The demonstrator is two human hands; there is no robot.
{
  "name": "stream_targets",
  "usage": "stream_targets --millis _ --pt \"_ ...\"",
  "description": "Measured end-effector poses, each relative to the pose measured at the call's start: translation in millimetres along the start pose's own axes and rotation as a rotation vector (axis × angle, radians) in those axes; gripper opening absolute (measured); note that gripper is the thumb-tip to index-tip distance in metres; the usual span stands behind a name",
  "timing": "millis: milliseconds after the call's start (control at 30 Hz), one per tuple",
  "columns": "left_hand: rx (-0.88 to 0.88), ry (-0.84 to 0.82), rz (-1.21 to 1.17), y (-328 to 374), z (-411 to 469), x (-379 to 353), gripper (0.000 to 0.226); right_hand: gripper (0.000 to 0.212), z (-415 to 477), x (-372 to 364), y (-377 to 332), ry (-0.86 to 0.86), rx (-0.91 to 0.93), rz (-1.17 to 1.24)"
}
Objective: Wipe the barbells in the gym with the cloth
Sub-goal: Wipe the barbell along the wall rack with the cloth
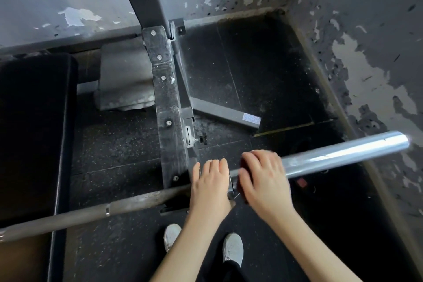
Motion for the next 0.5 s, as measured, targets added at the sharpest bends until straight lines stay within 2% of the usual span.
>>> stream_targets --millis 67,100,167,233,300,333,400,467,500 --pt "-0.002 -0.121 -0.013 -3.5 3.9 -1.4 0.086 0.038 -8.2 3.2 -7.6 -0.102 0.212 0.027" --pt "-0.007 -0.179 -0.006 -4.7 8.7 -0.2 0.082 0.039 -4.8 6.7 1.7 -0.112 0.245 0.008" --pt "-0.02 -0.263 0.005 -3.8 20.2 3.3 0.074 0.039 11.2 14.6 30.0 -0.087 0.154 -0.048" --pt "-0.041 -0.315 0.0 2.1 29.6 4.8 0.074 0.042 24.8 17.8 53.4 -0.007 -0.07 -0.09" --pt "-0.024 -0.321 -0.065 5.3 36.3 1.6 0.077 0.041 23.9 13.2 42.7 0.057 -0.187 -0.084" --pt "-0.009 -0.314 -0.111 5.6 38.0 0.0 0.074 0.037 18.0 9.0 29.6 0.064 -0.168 -0.052" --pt "-0.011 -0.29 -0.151 5.7 39.1 -0.8 0.056 0.034 3.1 4.0 8.0 0.002 0.017 0.013" --pt "-0.031 -0.26 -0.121 6.8 35.1 1.2 0.041 0.036 3.2 12.3 14.5 -0.076 0.149 0.021" --pt "-0.033 -0.229 -0.108 7.6 33.0 2.9 0.036 0.035 8.8 16.6 28.7 -0.088 0.147 0.005"
Point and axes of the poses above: each hand's wrist, its own z-axis towards the middle knuckle, its own x-axis out of the back of the hand, y = z × x, the point moved 7 cm from there along z, towards the middle knuckle, and after that the axes turned 3 degrees about y, right-handed, at the moved point
